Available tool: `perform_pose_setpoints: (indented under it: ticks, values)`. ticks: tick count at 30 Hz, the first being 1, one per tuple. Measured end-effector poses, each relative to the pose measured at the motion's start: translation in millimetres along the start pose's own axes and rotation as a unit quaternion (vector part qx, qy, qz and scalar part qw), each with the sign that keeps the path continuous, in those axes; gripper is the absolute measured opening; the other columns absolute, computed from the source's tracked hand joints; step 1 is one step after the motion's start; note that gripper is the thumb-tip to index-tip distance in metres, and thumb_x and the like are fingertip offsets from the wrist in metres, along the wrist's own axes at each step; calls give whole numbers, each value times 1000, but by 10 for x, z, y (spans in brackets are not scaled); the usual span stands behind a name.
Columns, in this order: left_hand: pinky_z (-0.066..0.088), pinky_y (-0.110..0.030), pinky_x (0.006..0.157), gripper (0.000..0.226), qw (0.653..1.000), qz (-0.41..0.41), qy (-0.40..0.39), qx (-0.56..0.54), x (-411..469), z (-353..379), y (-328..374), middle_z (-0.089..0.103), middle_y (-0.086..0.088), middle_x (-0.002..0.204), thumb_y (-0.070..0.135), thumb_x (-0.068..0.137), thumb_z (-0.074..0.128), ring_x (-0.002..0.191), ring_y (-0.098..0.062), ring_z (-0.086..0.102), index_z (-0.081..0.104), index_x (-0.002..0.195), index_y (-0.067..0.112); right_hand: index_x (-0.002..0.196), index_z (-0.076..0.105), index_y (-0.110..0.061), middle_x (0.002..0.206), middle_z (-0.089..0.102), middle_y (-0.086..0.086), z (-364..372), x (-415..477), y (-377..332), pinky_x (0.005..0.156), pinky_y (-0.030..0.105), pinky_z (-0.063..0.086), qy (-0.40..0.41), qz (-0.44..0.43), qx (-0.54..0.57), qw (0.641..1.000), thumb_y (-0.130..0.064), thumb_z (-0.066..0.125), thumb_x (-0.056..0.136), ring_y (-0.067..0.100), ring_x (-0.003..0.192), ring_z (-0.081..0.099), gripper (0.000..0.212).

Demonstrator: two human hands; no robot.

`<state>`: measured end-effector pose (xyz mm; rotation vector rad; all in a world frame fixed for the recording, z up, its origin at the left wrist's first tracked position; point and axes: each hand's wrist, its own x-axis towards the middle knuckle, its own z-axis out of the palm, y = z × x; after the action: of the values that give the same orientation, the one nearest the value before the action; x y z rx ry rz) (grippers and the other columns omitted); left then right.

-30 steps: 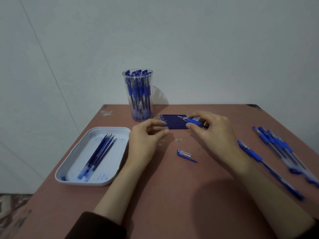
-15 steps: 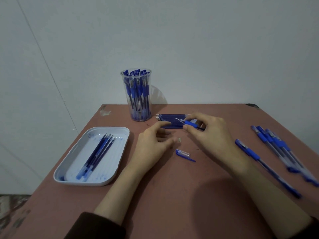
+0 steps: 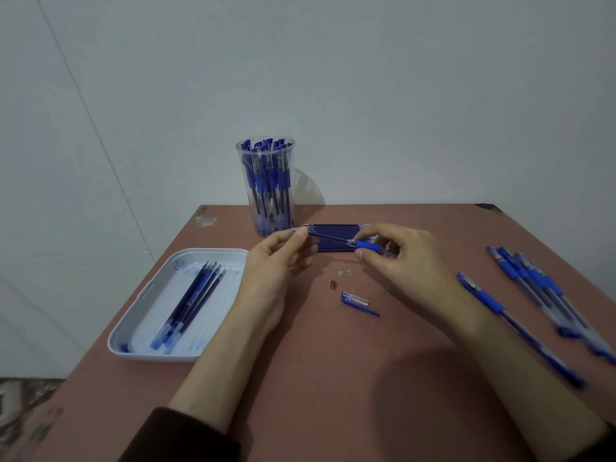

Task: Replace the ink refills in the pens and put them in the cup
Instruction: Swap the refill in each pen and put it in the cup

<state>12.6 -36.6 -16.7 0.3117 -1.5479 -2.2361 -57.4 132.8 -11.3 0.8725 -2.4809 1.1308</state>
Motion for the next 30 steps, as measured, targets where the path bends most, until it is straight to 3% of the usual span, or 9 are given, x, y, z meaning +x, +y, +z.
perform_pose_setpoints:
  ticks: [3,8,14,17,20,22,25,30]
  values:
    - [58,-24,71,13,996,-7,24,-86,17,0,35,72,-7,81,14,94,55,80,-20,72,57,82,12,85,67,-36,84,67,-19,-30,13,17,69,31,47,6,9,-8,1000,-27,70,80,2,69,54,11]
    - [59,-25,66,12,987,43,63,-141,13,-20,77,71,-9,76,13,97,50,73,-20,72,51,85,10,83,67,-34,73,61,-15,-61,48,67,71,33,48,15,31,-44,998,-18,68,79,12,73,55,16]
    - [59,-23,69,5,989,88,91,-73,-25,5,78,69,-15,88,8,95,53,73,-16,72,55,92,5,84,61,-26,69,57,-16,-73,78,112,62,27,36,64,83,-40,994,-16,62,84,11,68,52,10]
    - [58,-20,69,4,995,70,58,-35,-35,17,29,69,-15,90,7,93,56,75,-15,72,60,93,5,89,62,-30,82,58,-15,-20,45,54,68,31,42,58,18,-15,998,-30,66,85,9,71,54,5]
    - [57,-21,70,6,998,55,24,-9,-40,32,-13,71,-16,91,7,92,57,78,-17,72,62,93,5,104,70,-30,88,53,-11,48,18,-17,68,28,43,47,-48,-53,996,-38,67,84,12,75,56,22]
    - [57,-21,71,6,999,45,7,-16,-53,40,-28,71,-16,92,6,92,56,80,-18,72,62,92,4,103,72,-31,88,54,-13,75,31,-55,65,23,39,33,-73,-62,995,-34,67,85,9,75,56,19]
    - [57,-22,72,6,999,29,-1,-34,-59,27,-36,70,-17,94,7,92,57,81,-19,72,62,93,4,95,74,-28,86,63,-11,126,53,-98,65,26,38,-4,-89,-75,993,-23,66,86,13,79,58,12]
    - [56,-28,70,12,992,82,79,45,-50,12,-28,67,1,92,11,92,60,66,-6,66,60,101,19,98,71,-27,88,59,-10,174,172,-65,67,29,34,-62,-58,-169,982,-26,59,90,19,89,57,15]
